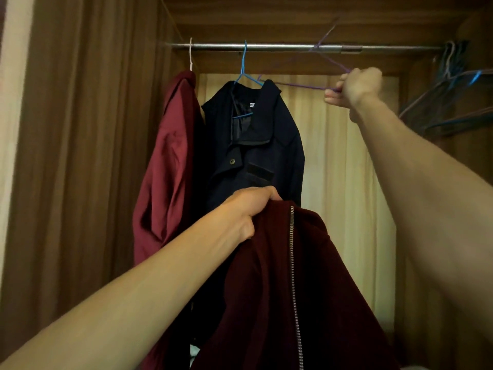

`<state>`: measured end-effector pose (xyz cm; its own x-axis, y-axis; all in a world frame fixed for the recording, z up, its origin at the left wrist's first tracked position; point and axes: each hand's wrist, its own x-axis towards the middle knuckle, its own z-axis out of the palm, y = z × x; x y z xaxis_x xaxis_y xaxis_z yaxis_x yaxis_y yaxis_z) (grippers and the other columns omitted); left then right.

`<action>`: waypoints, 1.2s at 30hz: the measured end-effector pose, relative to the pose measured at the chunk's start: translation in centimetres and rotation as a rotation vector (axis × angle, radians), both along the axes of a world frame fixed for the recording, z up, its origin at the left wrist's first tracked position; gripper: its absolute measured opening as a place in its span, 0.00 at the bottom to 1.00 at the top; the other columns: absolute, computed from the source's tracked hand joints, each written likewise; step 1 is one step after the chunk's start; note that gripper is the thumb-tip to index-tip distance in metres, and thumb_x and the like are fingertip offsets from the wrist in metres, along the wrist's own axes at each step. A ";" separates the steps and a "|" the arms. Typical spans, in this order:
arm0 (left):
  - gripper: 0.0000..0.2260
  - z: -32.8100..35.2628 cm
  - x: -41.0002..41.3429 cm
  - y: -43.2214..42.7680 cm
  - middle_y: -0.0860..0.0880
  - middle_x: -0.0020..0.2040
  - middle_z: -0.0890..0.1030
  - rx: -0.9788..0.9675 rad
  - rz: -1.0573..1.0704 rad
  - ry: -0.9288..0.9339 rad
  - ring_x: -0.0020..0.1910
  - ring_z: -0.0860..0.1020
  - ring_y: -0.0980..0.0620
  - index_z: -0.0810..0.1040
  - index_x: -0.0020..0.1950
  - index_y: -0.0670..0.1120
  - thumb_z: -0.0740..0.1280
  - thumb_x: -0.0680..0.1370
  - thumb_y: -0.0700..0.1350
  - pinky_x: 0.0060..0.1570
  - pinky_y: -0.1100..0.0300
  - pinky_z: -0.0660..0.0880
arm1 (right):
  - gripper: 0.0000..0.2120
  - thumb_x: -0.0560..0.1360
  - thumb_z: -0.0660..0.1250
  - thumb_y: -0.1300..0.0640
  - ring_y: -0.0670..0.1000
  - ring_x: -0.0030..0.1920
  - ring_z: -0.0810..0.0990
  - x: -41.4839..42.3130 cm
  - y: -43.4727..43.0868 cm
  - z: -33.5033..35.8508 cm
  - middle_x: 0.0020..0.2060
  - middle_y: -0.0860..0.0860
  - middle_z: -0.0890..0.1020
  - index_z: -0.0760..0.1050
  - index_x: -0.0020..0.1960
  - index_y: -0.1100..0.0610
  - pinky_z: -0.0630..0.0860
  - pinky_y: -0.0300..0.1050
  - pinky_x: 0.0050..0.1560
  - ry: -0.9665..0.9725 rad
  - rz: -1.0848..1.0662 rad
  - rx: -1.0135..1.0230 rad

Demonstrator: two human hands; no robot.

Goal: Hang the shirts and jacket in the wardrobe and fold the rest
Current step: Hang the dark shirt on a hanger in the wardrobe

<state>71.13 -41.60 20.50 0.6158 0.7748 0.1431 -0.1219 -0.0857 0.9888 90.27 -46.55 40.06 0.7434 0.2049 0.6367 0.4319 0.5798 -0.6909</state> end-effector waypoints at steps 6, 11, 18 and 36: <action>0.19 -2.9 -0.9 -0.7 0.44 0.44 0.86 0.047 -0.017 -0.079 0.36 0.84 0.50 0.87 0.48 0.49 0.58 0.78 0.34 0.33 0.60 0.80 | 0.13 0.86 0.49 0.58 0.46 0.24 0.80 -0.6 -0.2 -8.2 0.32 0.52 0.72 0.70 0.53 0.61 0.82 0.42 0.31 -0.119 -0.022 -0.038; 0.12 -5.5 -2.4 -2.4 0.47 0.41 0.85 0.030 -0.054 -0.051 0.38 0.82 0.48 0.86 0.42 0.48 0.63 0.78 0.41 0.37 0.58 0.80 | 0.15 0.86 0.48 0.60 0.47 0.26 0.81 -3.5 -4.7 -20.1 0.30 0.52 0.71 0.72 0.49 0.58 0.82 0.41 0.34 -0.040 -0.038 0.025; 0.12 -11.3 -4.7 -5.3 0.48 0.40 0.86 -0.059 -0.207 0.015 0.38 0.82 0.49 0.87 0.39 0.48 0.64 0.74 0.46 0.40 0.58 0.78 | 0.14 0.86 0.53 0.57 0.48 0.24 0.71 -7.7 -15.2 -35.3 0.24 0.47 0.65 0.74 0.47 0.57 0.75 0.42 0.30 0.083 -0.171 0.044; 0.30 -29.7 -10.2 -18.5 0.51 0.68 0.72 0.172 -0.453 0.273 0.63 0.70 0.52 0.87 0.44 0.47 0.48 0.85 0.57 0.60 0.61 0.59 | 0.24 0.74 0.69 0.39 0.59 0.46 0.82 -26.4 -40.2 -54.5 0.37 0.59 0.81 0.80 0.45 0.62 0.78 0.51 0.55 0.274 0.115 -0.739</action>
<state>60.92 -60.11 -9.15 0.9143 0.4036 0.0327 0.0748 -0.2478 0.9659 63.84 -86.73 -14.44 0.8025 0.5877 0.1033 0.1563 -0.0399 -0.9869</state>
